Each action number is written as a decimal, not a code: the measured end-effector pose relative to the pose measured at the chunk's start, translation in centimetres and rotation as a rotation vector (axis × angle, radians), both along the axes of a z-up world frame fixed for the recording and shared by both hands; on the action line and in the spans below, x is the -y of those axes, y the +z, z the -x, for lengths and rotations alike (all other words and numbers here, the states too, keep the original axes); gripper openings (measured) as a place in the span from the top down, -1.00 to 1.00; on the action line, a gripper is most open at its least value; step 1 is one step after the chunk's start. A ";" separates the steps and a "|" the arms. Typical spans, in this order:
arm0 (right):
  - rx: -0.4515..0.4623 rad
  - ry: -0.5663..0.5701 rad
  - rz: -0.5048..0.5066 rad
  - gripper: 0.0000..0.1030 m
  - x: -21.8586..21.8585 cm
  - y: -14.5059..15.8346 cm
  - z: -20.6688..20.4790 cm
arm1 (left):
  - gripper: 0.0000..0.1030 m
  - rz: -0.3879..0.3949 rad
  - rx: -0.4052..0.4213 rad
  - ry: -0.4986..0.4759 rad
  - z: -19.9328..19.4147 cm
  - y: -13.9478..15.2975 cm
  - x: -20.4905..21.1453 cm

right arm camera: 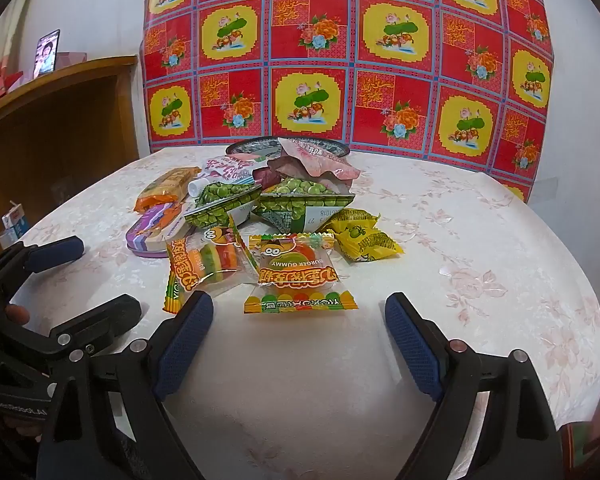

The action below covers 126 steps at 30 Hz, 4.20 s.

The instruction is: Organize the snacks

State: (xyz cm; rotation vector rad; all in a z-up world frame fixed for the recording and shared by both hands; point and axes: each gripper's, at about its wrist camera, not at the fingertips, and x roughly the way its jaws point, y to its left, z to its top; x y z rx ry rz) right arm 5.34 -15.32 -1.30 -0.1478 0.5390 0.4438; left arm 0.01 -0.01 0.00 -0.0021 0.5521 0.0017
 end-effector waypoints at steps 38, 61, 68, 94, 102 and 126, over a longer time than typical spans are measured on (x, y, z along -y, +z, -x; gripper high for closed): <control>0.009 -0.002 0.003 -0.74 -0.1 0.0 0.1 | -0.99 -0.007 0.009 -0.002 0.1 -0.3 0.1; 0.013 -0.002 0.006 -0.75 0.0 -0.1 0.1 | -0.99 -0.007 0.008 -0.002 0.1 -0.3 0.1; 0.014 -0.002 0.006 -0.75 0.0 -0.1 0.1 | -0.99 -0.007 0.007 -0.002 0.1 -0.3 0.1; 0.021 -0.002 0.008 -0.75 0.0 -0.1 0.2 | -0.99 0.005 -0.009 -0.017 -0.2 -0.1 -0.1; 0.021 -0.003 0.009 -0.75 0.0 -0.1 0.3 | -0.99 0.003 -0.005 -0.017 -0.3 0.0 -0.1; -0.019 0.167 -0.036 0.00 1.1 0.9 -2.1 | -0.57 0.101 0.067 -0.237 0.0 2.2 -1.0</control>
